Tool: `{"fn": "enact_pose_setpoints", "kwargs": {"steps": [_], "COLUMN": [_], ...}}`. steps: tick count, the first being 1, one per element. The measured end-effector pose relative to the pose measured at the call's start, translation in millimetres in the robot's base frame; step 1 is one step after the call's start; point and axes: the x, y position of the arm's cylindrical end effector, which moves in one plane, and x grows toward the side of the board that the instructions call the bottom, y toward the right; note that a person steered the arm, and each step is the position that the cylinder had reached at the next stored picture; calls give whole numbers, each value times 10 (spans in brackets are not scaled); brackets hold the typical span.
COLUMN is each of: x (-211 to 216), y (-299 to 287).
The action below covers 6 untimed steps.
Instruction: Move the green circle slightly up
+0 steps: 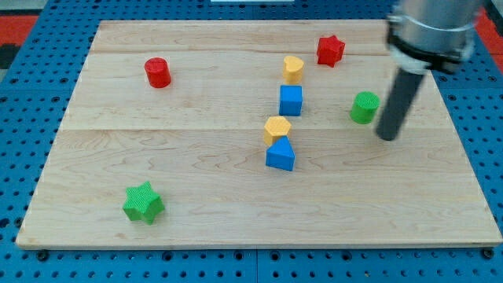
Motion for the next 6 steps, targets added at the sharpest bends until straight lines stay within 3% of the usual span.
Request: {"fn": "enact_pose_setpoints", "kwargs": {"steps": [3,4,5,6], "x": [-523,-841,-1857,-2621], "y": [-441,248,259,-586]}}
